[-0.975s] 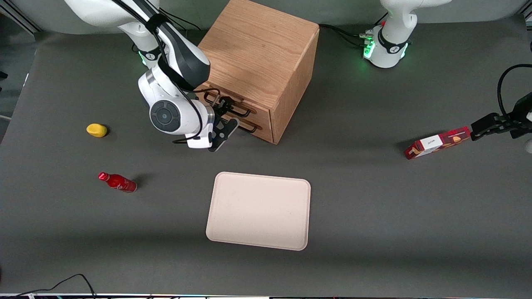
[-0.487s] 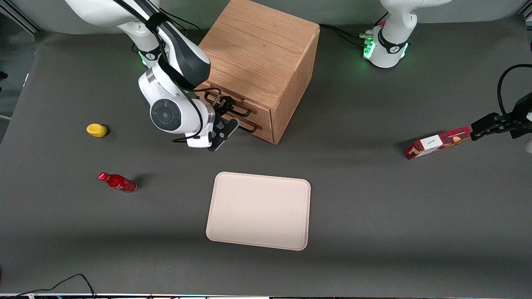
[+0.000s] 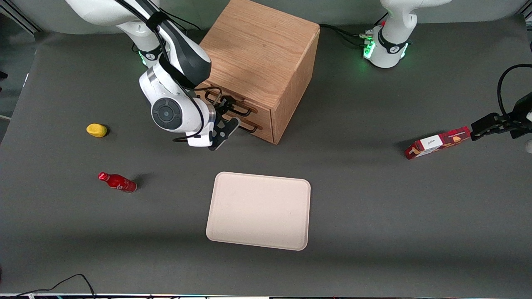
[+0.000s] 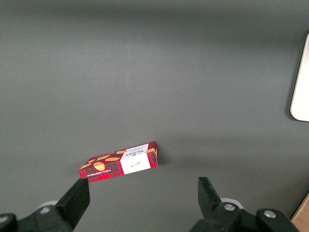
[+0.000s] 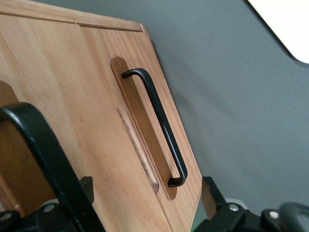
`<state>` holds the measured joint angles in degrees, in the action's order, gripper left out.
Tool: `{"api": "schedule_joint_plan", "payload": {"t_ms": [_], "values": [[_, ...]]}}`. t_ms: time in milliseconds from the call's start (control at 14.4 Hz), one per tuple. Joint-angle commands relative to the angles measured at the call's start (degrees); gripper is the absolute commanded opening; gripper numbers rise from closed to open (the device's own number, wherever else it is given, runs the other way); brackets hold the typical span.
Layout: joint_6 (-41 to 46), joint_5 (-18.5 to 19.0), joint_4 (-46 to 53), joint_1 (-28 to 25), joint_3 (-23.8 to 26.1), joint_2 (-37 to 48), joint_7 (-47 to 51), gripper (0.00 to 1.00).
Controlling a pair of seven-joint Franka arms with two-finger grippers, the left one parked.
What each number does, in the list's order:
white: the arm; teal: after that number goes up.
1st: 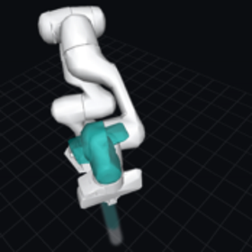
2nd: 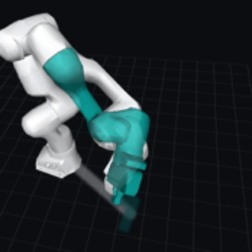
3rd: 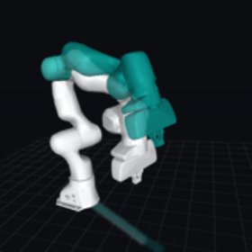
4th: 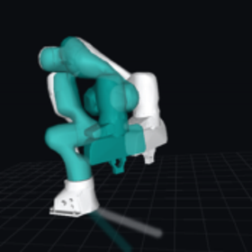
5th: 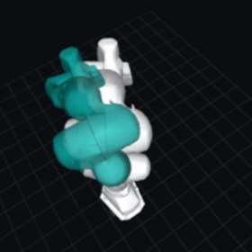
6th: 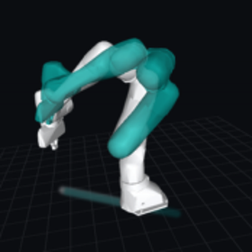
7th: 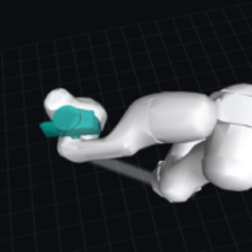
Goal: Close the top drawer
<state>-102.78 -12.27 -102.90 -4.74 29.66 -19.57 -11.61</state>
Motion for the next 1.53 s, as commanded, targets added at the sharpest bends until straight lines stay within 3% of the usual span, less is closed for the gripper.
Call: {"api": "schedule_joint_plan", "payload": {"t_ms": [0,557,905,1184,1323,1462], "values": [[0.4,-0.7,0.8,0.4,1.2,0.9,2.1,1.00],[6.9,-0.7,6.8,1.5,0.1,0.9,2.3,1.00],[10.0,0.6,13.9,1.6,-5.6,2.5,7.8,1.00],[10.8,7.4,14.7,1.5,-10.6,7.1,11.1,1.00],[10.8,12.9,15.4,1.7,-11.8,8.2,16.5,1.00],[10.8,15.0,17.9,3.1,-13.3,8.4,21.8,1.00]]}}
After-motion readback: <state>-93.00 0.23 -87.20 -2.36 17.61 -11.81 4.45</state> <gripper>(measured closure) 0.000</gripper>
